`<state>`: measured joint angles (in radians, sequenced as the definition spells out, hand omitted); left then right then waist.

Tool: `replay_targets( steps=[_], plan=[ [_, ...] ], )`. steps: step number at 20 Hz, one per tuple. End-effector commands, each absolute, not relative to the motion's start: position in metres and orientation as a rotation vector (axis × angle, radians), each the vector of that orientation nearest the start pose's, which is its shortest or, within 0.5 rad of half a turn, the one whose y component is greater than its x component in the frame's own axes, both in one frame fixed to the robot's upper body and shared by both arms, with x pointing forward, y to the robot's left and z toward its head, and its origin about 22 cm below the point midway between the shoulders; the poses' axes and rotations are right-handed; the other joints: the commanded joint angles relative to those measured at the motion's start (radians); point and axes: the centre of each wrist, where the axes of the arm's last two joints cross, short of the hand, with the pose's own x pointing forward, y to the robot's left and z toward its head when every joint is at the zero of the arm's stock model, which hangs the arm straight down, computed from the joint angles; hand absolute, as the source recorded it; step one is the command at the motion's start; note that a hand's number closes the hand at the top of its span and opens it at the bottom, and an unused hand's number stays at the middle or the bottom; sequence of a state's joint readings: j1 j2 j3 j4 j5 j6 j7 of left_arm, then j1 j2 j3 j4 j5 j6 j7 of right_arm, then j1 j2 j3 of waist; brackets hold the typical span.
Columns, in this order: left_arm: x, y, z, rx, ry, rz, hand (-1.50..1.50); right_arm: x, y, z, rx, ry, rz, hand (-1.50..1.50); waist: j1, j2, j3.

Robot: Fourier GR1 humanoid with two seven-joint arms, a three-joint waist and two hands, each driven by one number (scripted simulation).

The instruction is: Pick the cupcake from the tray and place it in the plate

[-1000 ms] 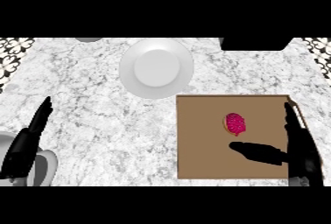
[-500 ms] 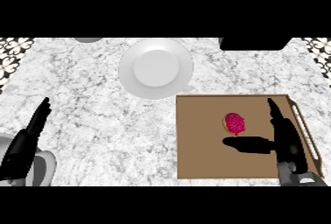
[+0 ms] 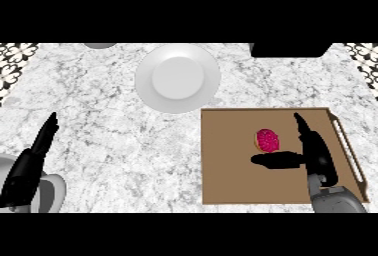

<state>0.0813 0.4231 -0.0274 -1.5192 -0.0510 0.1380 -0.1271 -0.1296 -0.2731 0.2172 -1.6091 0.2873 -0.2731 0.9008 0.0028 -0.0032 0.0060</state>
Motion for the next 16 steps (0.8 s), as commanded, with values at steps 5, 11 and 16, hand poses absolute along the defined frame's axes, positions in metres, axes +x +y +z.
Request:
replay_targets(
  steps=[5, 11, 16],
  plan=[
    [0.219, 0.331, 0.011, 0.462, -1.518, -0.298, 0.00, 0.262, -0.213, 0.012, -0.515, -0.881, 0.175, -1.50, 0.000, 0.003, -0.006],
    [0.214, 0.347, 0.002, 0.451, -1.512, -0.299, 0.00, 0.281, -0.220, 0.025, -0.516, -0.974, 0.138, 1.50, 0.000, 0.003, -0.006],
    [0.232, 0.358, 0.012, 0.469, -1.500, -0.296, 0.00, 0.278, -0.209, -0.001, -0.550, -0.983, 0.182, 1.50, -0.001, 0.004, -0.006]
  ],
)
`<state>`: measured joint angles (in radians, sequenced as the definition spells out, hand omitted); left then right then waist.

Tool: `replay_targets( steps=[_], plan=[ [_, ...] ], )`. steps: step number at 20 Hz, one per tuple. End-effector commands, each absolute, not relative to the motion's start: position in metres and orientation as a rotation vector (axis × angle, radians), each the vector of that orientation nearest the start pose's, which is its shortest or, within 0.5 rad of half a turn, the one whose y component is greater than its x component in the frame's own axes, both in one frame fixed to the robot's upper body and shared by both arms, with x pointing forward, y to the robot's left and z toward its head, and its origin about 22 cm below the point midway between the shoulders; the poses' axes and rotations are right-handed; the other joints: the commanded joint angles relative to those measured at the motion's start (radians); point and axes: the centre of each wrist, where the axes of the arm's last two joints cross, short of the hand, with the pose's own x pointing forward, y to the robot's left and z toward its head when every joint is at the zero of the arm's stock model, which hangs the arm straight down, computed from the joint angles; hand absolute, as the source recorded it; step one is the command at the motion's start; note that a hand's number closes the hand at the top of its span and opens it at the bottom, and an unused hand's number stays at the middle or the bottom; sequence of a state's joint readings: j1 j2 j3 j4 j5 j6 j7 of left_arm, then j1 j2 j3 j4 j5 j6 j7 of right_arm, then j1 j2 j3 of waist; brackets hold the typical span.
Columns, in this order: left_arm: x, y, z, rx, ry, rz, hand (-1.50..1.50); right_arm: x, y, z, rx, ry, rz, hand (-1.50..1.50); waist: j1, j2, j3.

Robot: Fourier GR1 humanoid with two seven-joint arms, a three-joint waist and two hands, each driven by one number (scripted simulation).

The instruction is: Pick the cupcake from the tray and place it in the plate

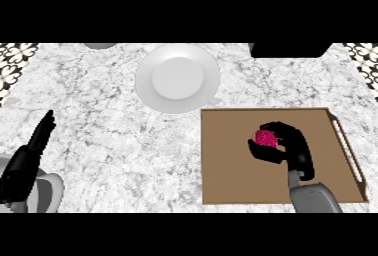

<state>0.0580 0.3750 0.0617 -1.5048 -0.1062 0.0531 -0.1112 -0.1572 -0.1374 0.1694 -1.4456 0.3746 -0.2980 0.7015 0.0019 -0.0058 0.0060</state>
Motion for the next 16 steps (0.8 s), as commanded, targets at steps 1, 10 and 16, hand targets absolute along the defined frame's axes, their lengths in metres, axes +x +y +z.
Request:
replay_targets(
  steps=[1, 10, 16],
  plan=[
    [0.213, 0.329, -0.008, 0.467, -1.523, -0.284, 0.00, 0.277, -0.208, 0.005, -0.551, -0.973, 0.167, 1.50, 0.001, 0.005, -0.006],
    [0.236, 0.320, 0.013, 0.414, -1.581, -0.353, 0.00, 0.353, -0.330, 0.070, -0.855, -0.977, 0.915, 1.50, 0.099, 0.041, -0.002],
    [0.231, 0.316, 0.000, 0.423, -1.555, -0.363, 0.00, 0.392, -0.340, 0.087, -1.050, -1.137, 0.884, 1.50, 0.080, 0.031, -0.003]
  ],
)
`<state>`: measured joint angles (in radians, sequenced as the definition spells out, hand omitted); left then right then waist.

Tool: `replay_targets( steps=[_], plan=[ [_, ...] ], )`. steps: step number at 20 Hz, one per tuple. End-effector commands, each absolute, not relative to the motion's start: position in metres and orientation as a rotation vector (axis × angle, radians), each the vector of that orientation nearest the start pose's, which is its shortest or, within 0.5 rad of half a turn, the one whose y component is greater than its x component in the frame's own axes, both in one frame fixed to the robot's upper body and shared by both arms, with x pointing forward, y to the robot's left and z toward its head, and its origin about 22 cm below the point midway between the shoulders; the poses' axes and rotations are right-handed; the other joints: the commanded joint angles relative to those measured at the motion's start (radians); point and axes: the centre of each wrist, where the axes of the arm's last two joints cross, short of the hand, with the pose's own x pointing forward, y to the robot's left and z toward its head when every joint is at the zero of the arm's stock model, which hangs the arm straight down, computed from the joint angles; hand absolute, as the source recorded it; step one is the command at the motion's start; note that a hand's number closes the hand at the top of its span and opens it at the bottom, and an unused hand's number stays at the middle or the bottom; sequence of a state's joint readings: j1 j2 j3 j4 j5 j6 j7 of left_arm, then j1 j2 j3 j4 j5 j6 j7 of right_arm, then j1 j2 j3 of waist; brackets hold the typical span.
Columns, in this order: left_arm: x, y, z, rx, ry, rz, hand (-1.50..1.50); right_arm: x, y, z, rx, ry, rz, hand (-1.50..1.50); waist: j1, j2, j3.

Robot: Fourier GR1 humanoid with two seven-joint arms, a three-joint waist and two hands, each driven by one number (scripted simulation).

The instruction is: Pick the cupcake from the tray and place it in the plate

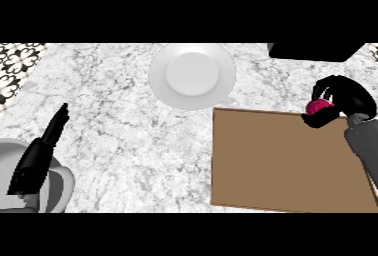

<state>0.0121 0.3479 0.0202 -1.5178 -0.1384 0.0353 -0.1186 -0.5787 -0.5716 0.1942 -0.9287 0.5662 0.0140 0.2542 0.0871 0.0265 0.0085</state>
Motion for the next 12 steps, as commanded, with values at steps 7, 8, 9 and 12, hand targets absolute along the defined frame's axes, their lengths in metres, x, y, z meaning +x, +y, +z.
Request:
replay_targets(
  steps=[7, 8, 9, 12],
  plan=[
    [0.232, 0.322, 0.009, 0.446, -1.548, -0.347, 0.00, 0.418, -0.331, 0.119, -1.180, -1.458, 0.831, 1.50, -0.035, -0.012, -0.006],
    [0.232, 0.324, 0.002, 0.460, -1.538, -0.309, 0.00, 0.421, -0.325, 0.129, -1.175, -1.537, 0.799, 1.50, -0.041, -0.013, -0.006],
    [0.228, 0.322, -0.005, 0.448, -1.524, -0.324, 0.00, 0.425, -0.307, 0.134, -1.112, -1.608, 0.817, 1.50, -0.054, -0.018, -0.007],
    [0.226, 0.327, -0.008, 0.456, -1.527, -0.286, 0.00, 0.432, -0.287, 0.153, -0.989, -1.777, 0.814, 1.50, -0.060, -0.020, -0.008]
  ],
)
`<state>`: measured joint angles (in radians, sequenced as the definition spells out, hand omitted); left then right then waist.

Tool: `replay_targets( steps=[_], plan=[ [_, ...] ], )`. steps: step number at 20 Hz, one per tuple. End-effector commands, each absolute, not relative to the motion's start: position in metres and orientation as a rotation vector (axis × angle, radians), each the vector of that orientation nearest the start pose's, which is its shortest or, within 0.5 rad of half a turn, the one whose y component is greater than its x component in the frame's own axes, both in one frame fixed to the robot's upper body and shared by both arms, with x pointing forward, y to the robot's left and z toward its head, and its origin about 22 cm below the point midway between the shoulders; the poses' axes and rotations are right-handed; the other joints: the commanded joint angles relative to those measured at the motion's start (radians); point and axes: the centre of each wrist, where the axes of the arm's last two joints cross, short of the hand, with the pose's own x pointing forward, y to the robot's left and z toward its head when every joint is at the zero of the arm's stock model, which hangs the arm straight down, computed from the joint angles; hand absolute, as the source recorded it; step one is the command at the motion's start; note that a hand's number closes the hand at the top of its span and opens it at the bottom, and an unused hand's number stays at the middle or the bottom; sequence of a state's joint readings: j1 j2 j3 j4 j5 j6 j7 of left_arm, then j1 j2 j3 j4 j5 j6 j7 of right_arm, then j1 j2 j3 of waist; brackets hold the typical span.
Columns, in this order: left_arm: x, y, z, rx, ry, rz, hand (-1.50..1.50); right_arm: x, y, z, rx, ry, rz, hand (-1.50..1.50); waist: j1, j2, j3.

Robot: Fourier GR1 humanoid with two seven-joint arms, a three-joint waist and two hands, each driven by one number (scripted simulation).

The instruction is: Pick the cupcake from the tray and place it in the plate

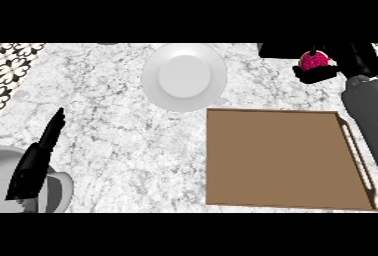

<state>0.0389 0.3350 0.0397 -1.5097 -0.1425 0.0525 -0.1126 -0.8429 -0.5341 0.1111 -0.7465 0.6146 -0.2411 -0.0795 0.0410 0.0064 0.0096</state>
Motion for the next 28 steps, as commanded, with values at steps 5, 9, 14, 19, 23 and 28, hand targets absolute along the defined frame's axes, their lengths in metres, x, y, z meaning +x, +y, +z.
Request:
replay_targets(
  steps=[5, 9, 14, 19, 23, 28],
  plan=[
    [0.221, 0.339, -0.004, 0.442, -1.515, -0.294, 0.00, 0.435, -0.254, 0.171, -0.810, -1.885, 0.876, 1.50, -0.032, -0.007, -0.010],
    [0.231, 0.335, 0.001, 0.461, -1.517, -0.293, 0.00, 0.440, -0.207, 0.179, -0.759, -1.892, 0.934, 1.50, -0.032, -0.005, -0.010],
    [0.222, 0.340, -0.016, 0.461, -1.514, -0.312, 0.00, 0.452, -0.156, 0.180, -0.691, -1.879, 0.933, 1.50, -0.021, 0.000, -0.010],
    [0.227, 0.339, 0.005, 0.438, -1.532, -0.315, 0.00, 0.454, -0.093, 0.187, -0.634, -1.814, 0.903, 1.50, 0.000, 0.004, -0.010],
    [0.239, 0.324, 0.008, 0.435, -1.540, -0.332, 0.00, 0.458, -0.077, 0.172, -0.596, -1.744, 0.971, 1.50, 0.006, 0.010, -0.010],
    [0.233, 0.326, 0.015, 0.434, -1.545, -0.336, 0.00, 0.456, -0.051, 0.158, -0.608, -1.660, 1.005, 1.50, 0.032, 0.018, -0.010]
  ],
)
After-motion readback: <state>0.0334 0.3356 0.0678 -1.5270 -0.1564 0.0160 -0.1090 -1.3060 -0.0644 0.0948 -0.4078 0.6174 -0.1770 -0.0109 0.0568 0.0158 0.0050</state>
